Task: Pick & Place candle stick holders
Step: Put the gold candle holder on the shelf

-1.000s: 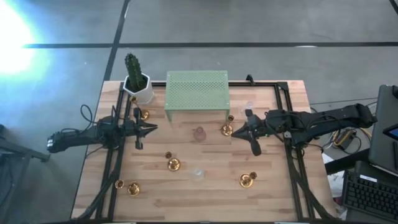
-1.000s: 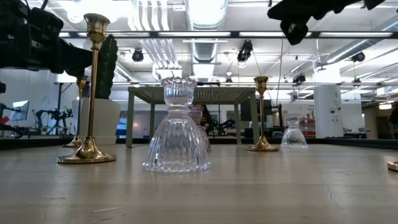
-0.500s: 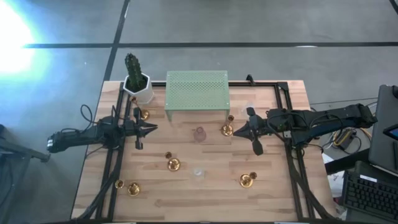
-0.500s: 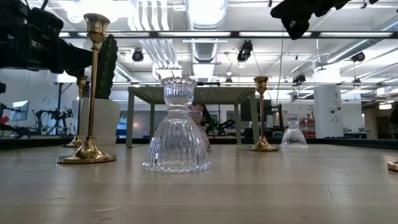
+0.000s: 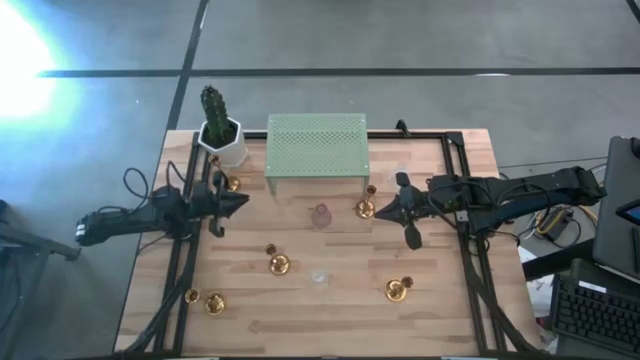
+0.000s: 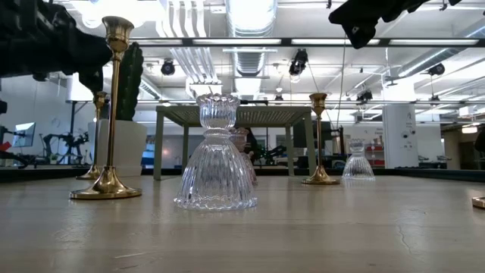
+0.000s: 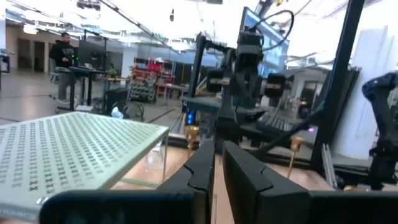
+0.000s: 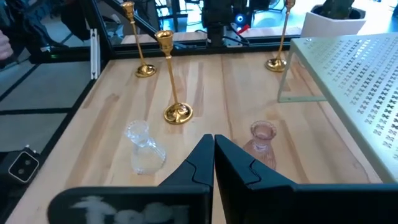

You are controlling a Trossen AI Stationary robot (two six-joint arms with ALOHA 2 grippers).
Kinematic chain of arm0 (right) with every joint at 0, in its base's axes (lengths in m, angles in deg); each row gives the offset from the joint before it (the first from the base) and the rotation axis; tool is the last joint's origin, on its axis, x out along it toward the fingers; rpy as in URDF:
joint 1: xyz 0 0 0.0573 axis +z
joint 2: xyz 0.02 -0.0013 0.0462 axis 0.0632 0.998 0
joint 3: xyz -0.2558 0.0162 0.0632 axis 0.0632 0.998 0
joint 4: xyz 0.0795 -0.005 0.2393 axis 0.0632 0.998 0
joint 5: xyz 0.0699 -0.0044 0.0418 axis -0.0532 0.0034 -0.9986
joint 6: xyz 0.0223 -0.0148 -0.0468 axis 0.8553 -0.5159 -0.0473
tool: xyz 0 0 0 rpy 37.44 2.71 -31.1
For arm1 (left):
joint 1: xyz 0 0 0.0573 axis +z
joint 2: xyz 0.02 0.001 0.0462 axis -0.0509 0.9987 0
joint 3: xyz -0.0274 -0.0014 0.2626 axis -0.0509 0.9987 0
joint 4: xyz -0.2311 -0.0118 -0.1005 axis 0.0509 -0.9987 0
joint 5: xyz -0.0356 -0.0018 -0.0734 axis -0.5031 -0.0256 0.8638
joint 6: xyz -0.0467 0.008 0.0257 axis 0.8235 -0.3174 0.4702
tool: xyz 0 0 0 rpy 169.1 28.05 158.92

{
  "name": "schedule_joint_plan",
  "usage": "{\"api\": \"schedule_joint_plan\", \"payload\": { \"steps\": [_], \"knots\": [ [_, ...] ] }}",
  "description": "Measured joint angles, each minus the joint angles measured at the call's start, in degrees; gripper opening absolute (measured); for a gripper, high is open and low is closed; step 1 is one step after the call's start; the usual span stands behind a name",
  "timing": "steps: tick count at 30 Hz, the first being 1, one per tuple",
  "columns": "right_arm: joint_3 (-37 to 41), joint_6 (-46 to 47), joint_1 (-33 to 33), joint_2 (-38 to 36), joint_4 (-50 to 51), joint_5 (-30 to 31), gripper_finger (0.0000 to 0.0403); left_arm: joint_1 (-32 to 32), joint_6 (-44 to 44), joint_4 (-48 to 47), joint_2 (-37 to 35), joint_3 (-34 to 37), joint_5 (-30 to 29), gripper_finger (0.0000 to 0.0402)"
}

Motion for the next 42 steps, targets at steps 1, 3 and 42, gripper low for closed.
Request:
{"api": "schedule_joint_plan", "payload": {
  "steps": [1,3,42],
  "knots": [
    [0.0,0.0,0.0,0.0,0.0,0.5,0.0008,0.0,-0.1,-0.3,0.0,-0.2,-1.1,0.0037],
    [0.0,0.0,0.0,0.0,0.0,0.8,0.0008,0.0,0.0,-2.9,0.0,-1.3,-4.9,0.0034],
    [0.0,-1.7,0.0,-0.1,3.2,7.0,0.0008,-0.2,38.5,-72.1,33.2,-34.4,-31.3,0.0002]
  ]
}}
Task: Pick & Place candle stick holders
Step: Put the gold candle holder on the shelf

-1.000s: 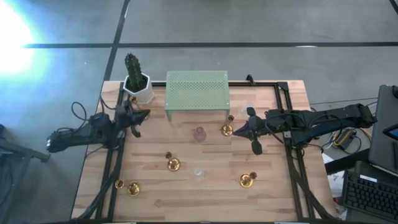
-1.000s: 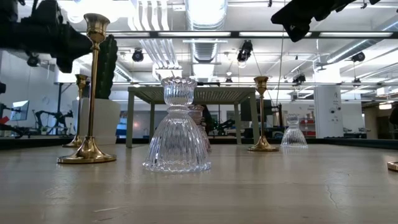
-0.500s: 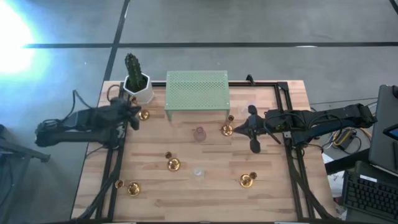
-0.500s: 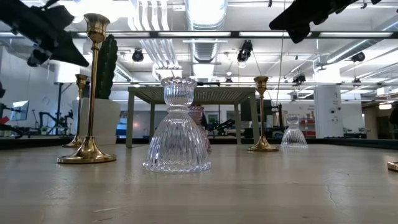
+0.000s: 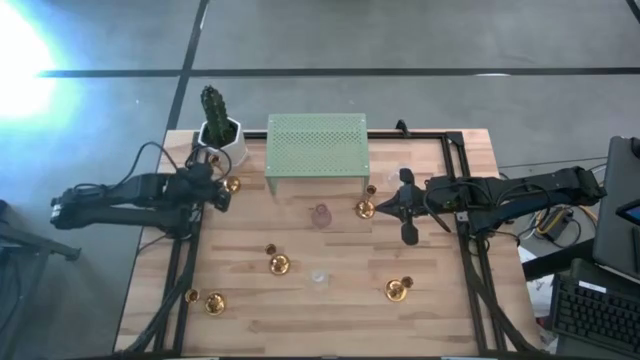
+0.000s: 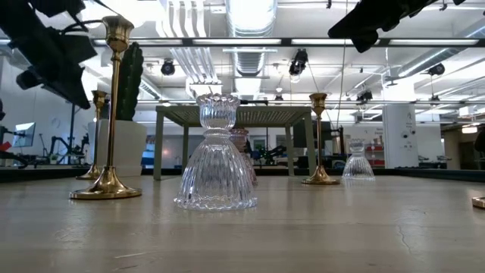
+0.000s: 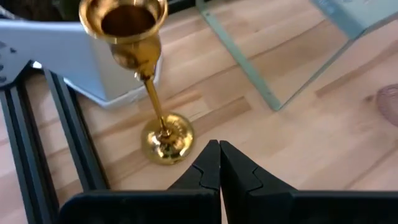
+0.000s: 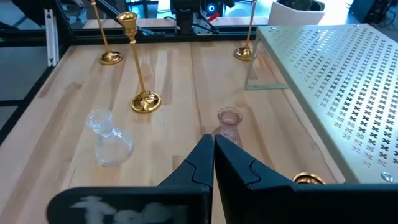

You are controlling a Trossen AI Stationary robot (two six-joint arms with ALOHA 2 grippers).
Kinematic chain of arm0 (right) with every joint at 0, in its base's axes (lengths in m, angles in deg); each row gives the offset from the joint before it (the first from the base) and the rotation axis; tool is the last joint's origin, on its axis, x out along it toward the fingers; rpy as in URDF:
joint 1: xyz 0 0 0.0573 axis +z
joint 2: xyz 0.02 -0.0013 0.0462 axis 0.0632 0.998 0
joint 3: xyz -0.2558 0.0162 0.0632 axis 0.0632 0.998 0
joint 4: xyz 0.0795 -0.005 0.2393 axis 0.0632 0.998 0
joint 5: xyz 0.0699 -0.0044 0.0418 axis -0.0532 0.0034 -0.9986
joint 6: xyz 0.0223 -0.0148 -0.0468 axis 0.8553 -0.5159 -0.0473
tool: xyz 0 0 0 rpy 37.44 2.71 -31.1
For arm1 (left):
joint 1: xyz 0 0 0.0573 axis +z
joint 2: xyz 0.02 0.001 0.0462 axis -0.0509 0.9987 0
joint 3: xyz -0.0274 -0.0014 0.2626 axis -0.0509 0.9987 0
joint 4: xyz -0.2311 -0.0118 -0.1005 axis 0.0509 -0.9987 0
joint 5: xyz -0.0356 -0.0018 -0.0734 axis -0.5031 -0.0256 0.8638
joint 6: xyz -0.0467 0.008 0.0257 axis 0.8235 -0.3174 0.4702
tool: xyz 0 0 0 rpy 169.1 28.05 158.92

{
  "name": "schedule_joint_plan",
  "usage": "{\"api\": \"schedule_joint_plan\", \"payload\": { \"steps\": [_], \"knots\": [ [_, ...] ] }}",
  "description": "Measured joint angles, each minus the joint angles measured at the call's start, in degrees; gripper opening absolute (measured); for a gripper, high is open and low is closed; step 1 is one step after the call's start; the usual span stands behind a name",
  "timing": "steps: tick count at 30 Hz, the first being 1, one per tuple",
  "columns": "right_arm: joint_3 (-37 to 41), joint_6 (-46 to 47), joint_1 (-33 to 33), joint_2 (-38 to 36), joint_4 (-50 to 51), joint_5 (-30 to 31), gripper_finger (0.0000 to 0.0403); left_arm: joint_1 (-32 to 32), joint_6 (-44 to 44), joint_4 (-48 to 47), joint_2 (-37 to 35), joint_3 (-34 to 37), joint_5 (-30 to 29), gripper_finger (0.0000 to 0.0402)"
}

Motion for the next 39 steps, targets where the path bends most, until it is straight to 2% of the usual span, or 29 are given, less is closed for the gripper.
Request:
{"api": "schedule_joint_plan", "payload": {
  "steps": [5,11,18,22,29,39],
  "knots": [
    [0.0,0.0,0.0,0.0,0.0,0.0,0.0008,0.1,2.0,0.3,0.8,2.4,-2.2,0.0027],
    [0.0,0.0,0.0,0.0,0.0,0.0,0.0008,0.1,7.1,4.1,2.5,6.1,-2.9,0.0087],
    [-0.3,0.0,0.0,-0.1,-0.1,0.0,0.0008,0.4,11.4,5.5,4.7,9.2,-7.6,0.0168],
    [-0.3,-0.1,0.0,0.0,-0.1,0.0,0.0008,0.4,12.8,7.6,4.9,9.5,-12.6,0.02],
    [-0.3,-0.1,0.0,0.0,-0.1,0.0,0.0008,0.4,10.0,14.2,5.1,10.5,-16.9,0.0211],
    [-0.3,-0.3,0.0,0.0,-0.1,-0.1,0.0008,0.7,10.5,19.1,5.3,13.2,-25.5,0.0211]
  ]
}}
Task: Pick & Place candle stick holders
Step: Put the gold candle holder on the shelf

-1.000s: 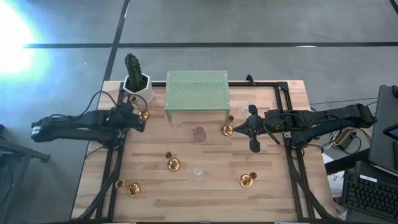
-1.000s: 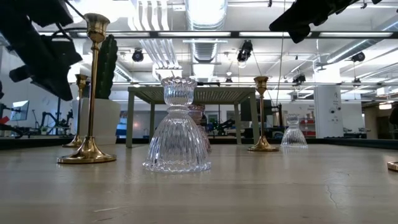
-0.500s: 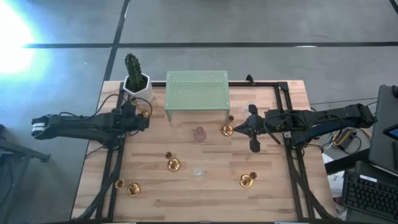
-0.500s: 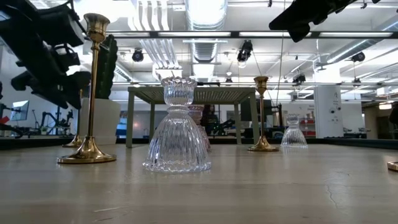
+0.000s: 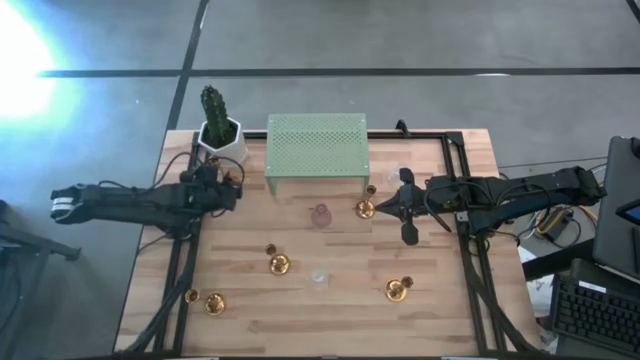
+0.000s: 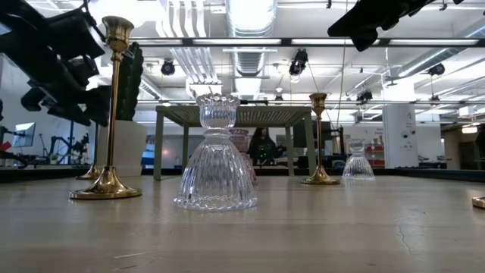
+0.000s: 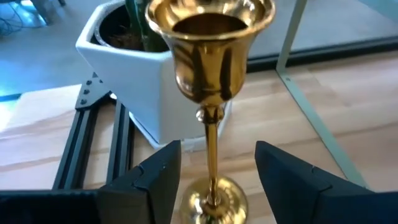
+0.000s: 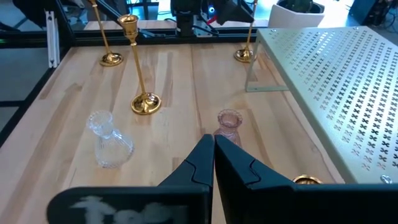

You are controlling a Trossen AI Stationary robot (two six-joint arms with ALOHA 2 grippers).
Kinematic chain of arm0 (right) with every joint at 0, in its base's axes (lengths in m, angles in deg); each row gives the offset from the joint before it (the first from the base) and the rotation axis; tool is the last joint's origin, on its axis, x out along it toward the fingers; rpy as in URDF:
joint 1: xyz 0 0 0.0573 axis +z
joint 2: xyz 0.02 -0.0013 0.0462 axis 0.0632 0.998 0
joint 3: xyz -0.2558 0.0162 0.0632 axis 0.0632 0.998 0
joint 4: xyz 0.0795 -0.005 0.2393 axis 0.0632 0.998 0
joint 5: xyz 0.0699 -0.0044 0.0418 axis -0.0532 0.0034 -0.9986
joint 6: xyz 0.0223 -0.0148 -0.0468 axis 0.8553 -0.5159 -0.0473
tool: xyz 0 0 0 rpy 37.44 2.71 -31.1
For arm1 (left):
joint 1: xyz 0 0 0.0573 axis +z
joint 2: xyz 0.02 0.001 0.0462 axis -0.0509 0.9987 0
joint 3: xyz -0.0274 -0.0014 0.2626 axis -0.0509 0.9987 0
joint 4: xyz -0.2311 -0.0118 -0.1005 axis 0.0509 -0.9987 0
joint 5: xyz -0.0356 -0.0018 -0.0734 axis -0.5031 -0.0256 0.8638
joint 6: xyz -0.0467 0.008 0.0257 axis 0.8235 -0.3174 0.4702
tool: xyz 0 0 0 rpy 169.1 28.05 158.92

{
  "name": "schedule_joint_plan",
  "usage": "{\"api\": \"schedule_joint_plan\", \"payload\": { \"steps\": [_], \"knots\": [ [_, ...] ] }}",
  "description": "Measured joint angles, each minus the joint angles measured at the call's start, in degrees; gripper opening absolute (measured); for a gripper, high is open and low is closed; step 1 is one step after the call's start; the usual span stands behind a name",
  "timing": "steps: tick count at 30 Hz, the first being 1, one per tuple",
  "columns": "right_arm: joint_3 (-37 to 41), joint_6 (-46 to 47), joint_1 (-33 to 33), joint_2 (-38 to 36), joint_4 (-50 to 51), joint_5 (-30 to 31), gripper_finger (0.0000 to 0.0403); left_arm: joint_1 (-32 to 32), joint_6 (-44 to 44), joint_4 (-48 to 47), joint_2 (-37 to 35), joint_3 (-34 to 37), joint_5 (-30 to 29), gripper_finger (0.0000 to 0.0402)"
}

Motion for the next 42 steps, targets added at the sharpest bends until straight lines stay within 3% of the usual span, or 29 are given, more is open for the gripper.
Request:
{"api": "schedule_joint_plan", "payload": {
  "steps": [8,11,16,22,29,42],
  "knots": [
    [0.0,0.0,0.0,0.0,0.0,0.0,0.0008,0.0,2.1,7.7,0.0,6.0,-5.7,0.0185],
    [0.0,0.0,0.0,0.0,0.0,0.0,0.0008,0.0,2.8,9.7,0.0,8.0,-6.8,0.0141],
    [0.0,0.0,0.0,0.0,0.0,0.0,0.0008,0.0,0.1,13.5,-0.1,10.2,-7.5,0.0026],
    [0.0,0.1,0.0,0.0,0.0,0.0,0.0008,0.0,-3.9,15.7,-0.9,10.1,-6.0,0.0019],
    [0.0,0.3,0.0,0.0,0.1,0.0,0.0008,-0.1,-15.1,15.8,-3.3,1.8,1.1,0.0019],
    [0.0,0.7,0.0,0.0,2.6,0.0,0.0008,-0.5,-38.3,13.3,-2.4,-23.7,5.7,0.0019]
  ]
}}
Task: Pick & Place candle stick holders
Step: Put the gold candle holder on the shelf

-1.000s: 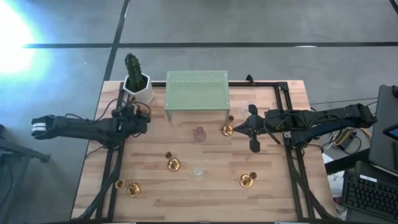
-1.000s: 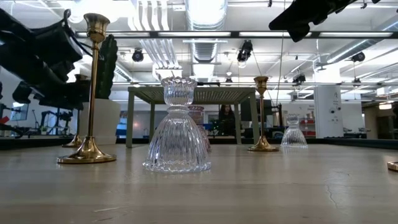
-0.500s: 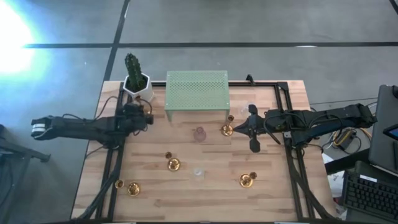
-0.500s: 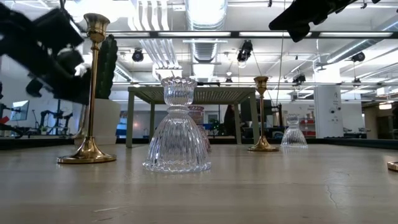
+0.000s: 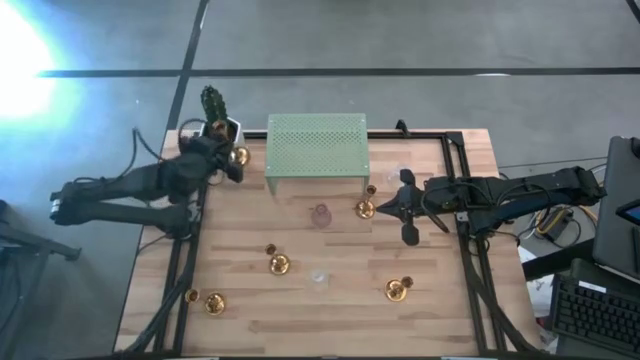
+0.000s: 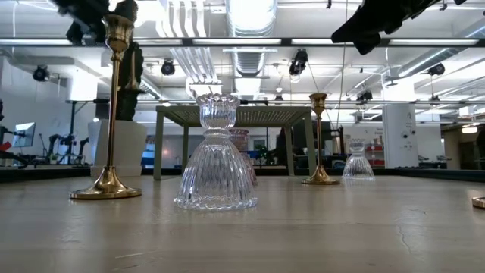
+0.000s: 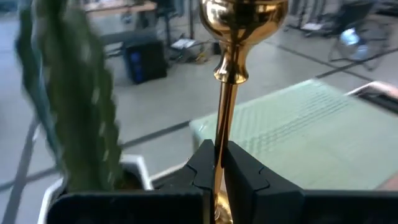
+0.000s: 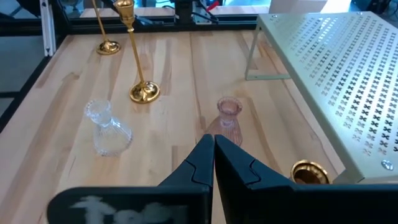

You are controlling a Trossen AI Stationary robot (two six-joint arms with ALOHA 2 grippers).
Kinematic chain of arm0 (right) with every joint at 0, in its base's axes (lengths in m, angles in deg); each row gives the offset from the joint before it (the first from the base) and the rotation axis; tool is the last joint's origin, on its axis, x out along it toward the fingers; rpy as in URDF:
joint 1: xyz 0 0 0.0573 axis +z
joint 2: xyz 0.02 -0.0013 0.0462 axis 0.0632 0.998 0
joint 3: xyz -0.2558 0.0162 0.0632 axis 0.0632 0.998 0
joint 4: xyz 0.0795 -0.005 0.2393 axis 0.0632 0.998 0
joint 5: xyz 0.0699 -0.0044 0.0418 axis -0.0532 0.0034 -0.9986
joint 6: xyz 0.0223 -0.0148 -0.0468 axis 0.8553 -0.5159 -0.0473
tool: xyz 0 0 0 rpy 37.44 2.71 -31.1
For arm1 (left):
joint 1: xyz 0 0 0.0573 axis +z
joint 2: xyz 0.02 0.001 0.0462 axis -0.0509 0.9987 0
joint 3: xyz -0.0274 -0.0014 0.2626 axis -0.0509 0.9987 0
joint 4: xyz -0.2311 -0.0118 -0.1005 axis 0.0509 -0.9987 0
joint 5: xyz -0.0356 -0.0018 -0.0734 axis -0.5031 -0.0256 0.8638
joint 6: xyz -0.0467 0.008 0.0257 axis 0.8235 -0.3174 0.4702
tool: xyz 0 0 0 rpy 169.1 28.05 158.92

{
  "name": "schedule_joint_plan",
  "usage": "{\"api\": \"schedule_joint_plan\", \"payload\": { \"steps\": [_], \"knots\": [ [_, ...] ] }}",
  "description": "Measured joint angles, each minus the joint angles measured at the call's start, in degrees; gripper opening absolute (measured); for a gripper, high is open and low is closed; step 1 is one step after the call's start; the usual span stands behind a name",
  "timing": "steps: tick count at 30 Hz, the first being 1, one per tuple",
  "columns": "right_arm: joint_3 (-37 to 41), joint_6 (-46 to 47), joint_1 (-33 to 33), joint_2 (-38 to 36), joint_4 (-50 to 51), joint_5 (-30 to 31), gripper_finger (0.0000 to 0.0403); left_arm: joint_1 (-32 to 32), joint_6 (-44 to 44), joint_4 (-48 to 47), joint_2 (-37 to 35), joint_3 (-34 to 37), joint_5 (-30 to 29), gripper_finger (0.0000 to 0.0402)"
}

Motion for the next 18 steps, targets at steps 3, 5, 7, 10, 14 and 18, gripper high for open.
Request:
{"api": "schedule_joint_plan", "payload": {
  "steps": [3,5,7,10,14,18],
  "knots": [
    [0.0,0.0,0.0,0.0,0.0,0.0,0.0008,0.0,-3.8,0.7,1.6,-3.9,4.4,0.0019],
    [0.0,0.5,0.0,0.0,0.0,0.0,0.0008,0.1,-6.2,1.6,2.8,-6.0,6.8,0.0019],
    [0.0,1.8,0.0,0.0,0.0,0.0,0.0008,0.2,-8.0,2.0,4.3,-7.9,8.2,0.0019],
    [0.0,2.9,0.0,0.0,0.0,0.0,0.0008,1.2,-10.2,2.1,6.9,-10.3,10.2,0.0019],
    [0.0,3.0,0.0,0.0,0.0,0.0,0.0008,3.4,-11.8,2.1,10.9,-13.4,14.6,0.0019],
    [0.0,3.0,0.0,0.0,0.0,0.0,0.0008,7.6,-12.9,2.4,15.0,-16.4,21.4,0.0019]
  ]
}}
